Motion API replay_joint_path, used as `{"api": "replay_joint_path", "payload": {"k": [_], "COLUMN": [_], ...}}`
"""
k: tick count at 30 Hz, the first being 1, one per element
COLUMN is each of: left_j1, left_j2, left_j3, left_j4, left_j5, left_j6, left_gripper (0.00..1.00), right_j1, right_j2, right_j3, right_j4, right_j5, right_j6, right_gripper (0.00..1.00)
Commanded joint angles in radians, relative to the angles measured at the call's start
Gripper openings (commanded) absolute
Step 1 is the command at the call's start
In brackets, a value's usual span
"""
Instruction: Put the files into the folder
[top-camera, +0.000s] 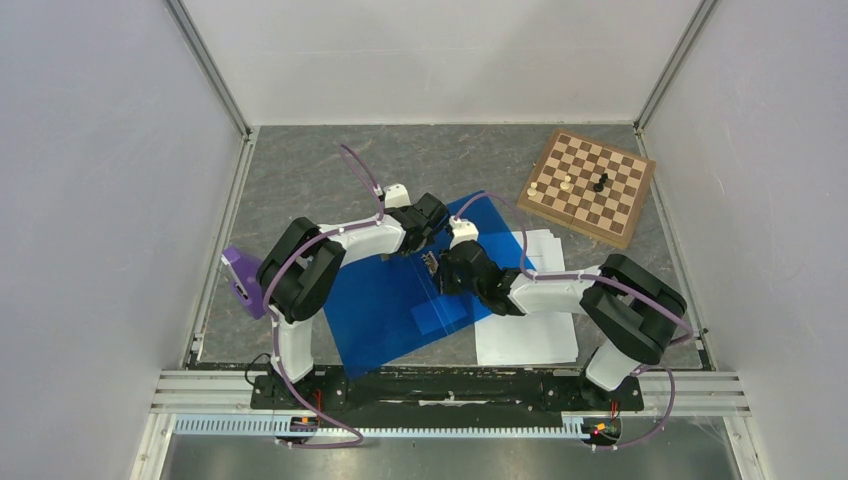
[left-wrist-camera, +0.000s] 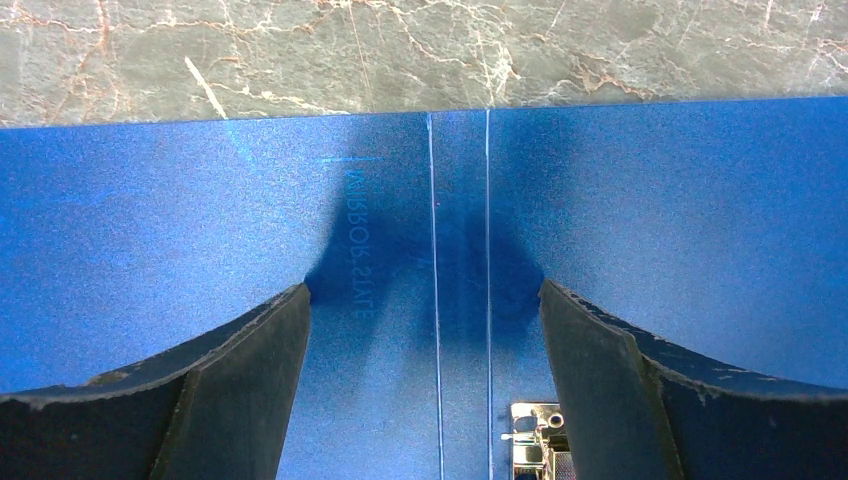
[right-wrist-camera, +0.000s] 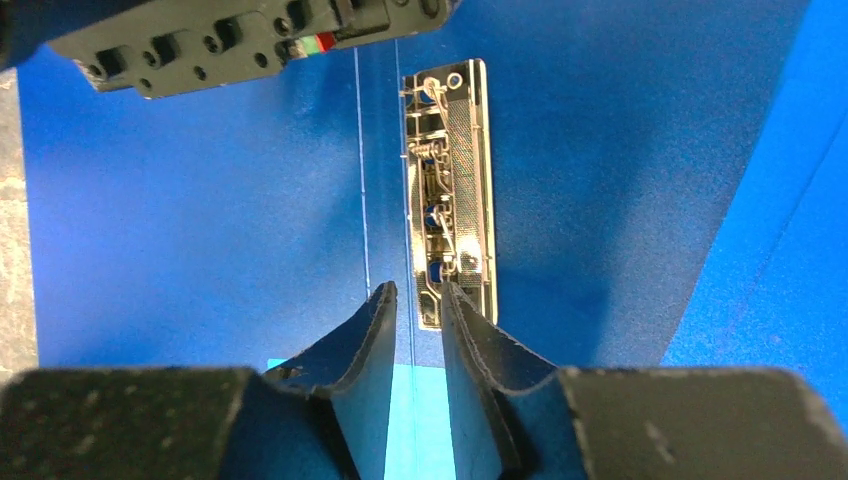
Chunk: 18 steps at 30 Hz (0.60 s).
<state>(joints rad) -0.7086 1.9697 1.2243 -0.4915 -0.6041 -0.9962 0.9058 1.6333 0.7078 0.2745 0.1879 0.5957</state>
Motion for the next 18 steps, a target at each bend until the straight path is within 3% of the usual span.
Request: {"api": "replay_joint_path", "payload": {"k": [1, 12, 18], "left_j1": [0.008, 0.008, 0.007], "left_j2": [0.197, 0.203, 0.201], "left_j3": [-0.138, -0.134, -0.137], "left_j4": [-0.076, -0.072, -0.073], "left_j5": [0.240, 0.245, 0.244], "left_j6": [-0.085, -0.085, -0.085], "left_gripper": [0.90, 0.90, 0.90], "right_j1": [0.002, 0.012, 0.024], "right_j2": [0.019, 0.038, 0.057], "right_j3": [0.035, 0.013, 0.024], "right_j4": [-0.024, -0.022, -0.062], "right_j5": [0.040, 0.044, 0.077], "right_j6": [0.014, 0.032, 0.030], "right_gripper": [0.26, 0.25, 0.18]}}
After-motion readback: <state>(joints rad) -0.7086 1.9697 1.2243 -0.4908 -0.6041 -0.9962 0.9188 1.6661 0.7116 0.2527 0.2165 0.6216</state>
